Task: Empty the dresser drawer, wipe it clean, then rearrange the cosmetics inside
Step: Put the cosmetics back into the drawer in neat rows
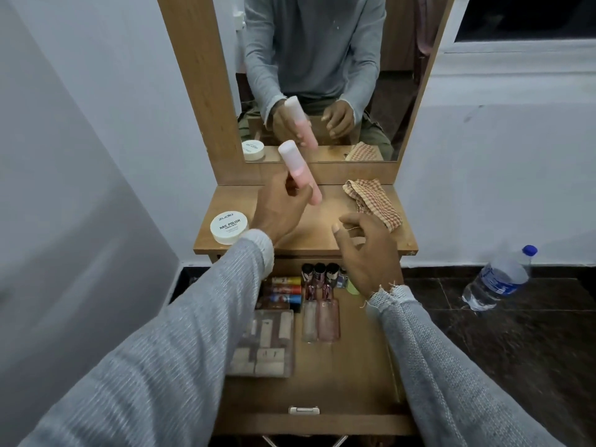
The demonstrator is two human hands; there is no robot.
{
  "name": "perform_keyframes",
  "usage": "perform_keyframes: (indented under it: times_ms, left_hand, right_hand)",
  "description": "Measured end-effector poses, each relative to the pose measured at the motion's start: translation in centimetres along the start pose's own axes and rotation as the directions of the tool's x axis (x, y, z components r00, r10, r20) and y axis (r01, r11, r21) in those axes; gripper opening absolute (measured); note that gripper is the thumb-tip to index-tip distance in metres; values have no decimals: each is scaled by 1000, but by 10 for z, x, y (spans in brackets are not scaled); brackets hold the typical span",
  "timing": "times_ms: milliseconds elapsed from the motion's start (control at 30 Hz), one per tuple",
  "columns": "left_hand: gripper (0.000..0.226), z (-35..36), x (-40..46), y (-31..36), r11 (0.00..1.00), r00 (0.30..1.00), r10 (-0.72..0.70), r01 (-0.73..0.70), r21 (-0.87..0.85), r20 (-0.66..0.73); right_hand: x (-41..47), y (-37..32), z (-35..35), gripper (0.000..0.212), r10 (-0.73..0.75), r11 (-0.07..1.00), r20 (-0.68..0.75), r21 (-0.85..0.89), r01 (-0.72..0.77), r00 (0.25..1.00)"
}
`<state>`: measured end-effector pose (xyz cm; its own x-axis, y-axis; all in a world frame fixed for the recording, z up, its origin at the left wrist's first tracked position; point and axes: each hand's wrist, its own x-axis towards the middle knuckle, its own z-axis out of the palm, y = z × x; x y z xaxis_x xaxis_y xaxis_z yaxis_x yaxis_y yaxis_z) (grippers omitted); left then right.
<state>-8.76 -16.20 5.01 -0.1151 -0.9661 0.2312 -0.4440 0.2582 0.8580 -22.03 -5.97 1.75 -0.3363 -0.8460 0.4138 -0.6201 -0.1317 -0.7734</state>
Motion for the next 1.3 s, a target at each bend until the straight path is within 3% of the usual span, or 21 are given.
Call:
perform_keyframes:
  times_ms: [100, 167, 267, 467, 567, 700, 767, 867, 967, 1300]
  left_hand:
    - [27, -15, -34, -2, 999, 990, 42, -38, -27, 137]
    - [28, -24, -62, -6, 995, 961, 30, -1, -103, 275]
    - [25, -24, -98, -19, 965, 932, 1, 95, -246, 363]
    - [20, -6, -155, -48, 913, 875, -128, 288, -290, 466]
    - [22, 3, -171, -56, 929, 856, -193, 317, -192, 479]
    - [20, 6, -175, -63, 976, 906, -210, 176, 124, 368]
    - [20, 4, -176, -64, 947, 906, -207, 91, 309, 370]
    - [18, 3, -176, -61, 875, 894, -235, 24, 484, 381]
    - [21, 6, -176, -53, 827, 888, -256, -4, 562, 383]
    - [31, 10, -171, -53, 788, 886, -244, -57, 614, 395]
  right_hand:
    - [0, -6, -6, 22, 153, 969, 77, 185, -165, 985]
    - [-8, -10, -10, 22, 182, 938, 230, 251, -239, 956]
    - [-26, -9, -14, 28, 149, 918, 449, 268, -292, 881]
    - [-75, 6, -28, 26, 208, 898, 616, 187, -398, 760]
    - [-93, 28, -30, 24, 382, 900, 537, -34, -434, 752]
    - [-101, 40, -26, 38, 577, 816, 444, -263, -516, 686]
    - [-101, 36, -25, 50, 618, 786, 423, -358, -504, 663]
    - [-98, 26, -23, 49, 624, 768, 431, -494, -408, 652]
    - [-99, 19, -21, 49, 654, 738, 452, -560, -378, 607]
    - [-102, 29, -10, 57, 616, 755, 389, -540, -372, 685]
